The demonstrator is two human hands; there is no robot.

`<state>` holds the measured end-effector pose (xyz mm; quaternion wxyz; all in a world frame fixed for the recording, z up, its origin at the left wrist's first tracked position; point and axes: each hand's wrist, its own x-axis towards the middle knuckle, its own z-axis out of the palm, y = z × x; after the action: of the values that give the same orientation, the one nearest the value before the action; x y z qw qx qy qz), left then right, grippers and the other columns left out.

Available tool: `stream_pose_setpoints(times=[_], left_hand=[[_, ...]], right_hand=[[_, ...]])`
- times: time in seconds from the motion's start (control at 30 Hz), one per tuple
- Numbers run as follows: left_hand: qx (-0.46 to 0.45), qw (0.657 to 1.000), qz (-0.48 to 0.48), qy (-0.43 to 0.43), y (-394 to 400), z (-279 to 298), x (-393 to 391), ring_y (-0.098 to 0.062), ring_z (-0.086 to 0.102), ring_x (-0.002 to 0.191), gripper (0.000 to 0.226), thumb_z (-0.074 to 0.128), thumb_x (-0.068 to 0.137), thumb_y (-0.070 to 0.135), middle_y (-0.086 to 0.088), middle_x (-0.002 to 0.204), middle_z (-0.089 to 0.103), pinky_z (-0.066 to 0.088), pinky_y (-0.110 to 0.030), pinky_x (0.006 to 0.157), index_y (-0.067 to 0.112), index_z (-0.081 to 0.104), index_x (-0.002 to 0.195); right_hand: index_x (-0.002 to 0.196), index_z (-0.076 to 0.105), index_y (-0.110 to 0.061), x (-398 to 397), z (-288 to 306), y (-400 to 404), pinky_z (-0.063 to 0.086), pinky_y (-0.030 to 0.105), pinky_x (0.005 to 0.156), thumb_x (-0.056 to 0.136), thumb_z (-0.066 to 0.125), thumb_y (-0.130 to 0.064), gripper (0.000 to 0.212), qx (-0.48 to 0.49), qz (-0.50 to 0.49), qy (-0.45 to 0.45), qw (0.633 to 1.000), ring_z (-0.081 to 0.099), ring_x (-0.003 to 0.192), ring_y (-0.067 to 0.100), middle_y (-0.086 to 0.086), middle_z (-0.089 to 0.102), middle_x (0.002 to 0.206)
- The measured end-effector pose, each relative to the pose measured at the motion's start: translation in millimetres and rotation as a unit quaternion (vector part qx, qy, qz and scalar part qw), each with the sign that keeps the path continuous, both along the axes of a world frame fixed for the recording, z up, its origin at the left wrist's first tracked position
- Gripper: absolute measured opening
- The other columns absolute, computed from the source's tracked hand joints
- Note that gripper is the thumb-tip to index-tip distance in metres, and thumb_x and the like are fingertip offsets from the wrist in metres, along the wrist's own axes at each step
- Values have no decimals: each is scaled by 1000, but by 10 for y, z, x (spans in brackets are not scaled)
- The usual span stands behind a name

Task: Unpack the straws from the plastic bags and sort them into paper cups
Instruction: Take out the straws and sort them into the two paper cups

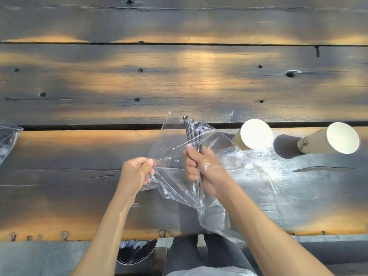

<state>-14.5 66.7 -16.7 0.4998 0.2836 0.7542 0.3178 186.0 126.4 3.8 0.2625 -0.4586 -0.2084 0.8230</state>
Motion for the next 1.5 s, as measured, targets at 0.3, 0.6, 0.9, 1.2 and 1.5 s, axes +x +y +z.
stream_pose_setpoints(times=[0.3, 0.6, 0.9, 1.2, 1.5], left_hand=[[-50, 991, 51, -116, -68, 80, -222, -14, 44, 52, 20, 66, 94, 13, -2, 58, 60, 38, -19, 48, -7, 68, 89], [29, 985, 155, -67, 57, -42, -422, -12, 42, 49, 22, 64, 96, 15, -3, 56, 56, 36, -19, 46, -2, 66, 81], [58, 970, 232, -33, 188, -84, -566, -15, 53, 60, 23, 64, 95, 22, -8, 70, 60, 46, -28, 61, 4, 65, 81], [78, 966, 245, 1, 438, -102, -368, -16, 56, 56, 22, 61, 97, 18, -10, 70, 64, 46, -25, 50, 1, 67, 84], [56, 952, 300, 36, 487, -259, -461, -13, 51, 47, 27, 63, 94, 10, -10, 59, 60, 44, -21, 46, 5, 63, 68]], right_hand=[[79, 56, -13, -51, -97, 164, 36, 18, 36, 100, 54, -34, 30, -52, -82, 12, 995, 42, 36, 9, -3, 45, 50], [77, 57, -14, -16, -112, 172, 35, 18, 39, 104, 48, -33, 34, -124, -43, 99, 986, 41, 39, 6, -5, 43, 55], [90, 57, -9, 16, 22, 146, 31, 15, 32, 100, 50, -29, 23, -87, 145, 94, 981, 36, 34, 5, -1, 42, 56], [78, 57, -14, -40, -21, 23, 40, 13, 35, 96, 55, -49, 40, 13, 241, -83, 967, 53, 35, 5, -4, 57, 50], [93, 66, 14, -269, 225, -224, 47, 8, 48, 100, 49, -12, 32, -99, 123, 174, 972, 60, 48, 7, 9, 62, 64]])
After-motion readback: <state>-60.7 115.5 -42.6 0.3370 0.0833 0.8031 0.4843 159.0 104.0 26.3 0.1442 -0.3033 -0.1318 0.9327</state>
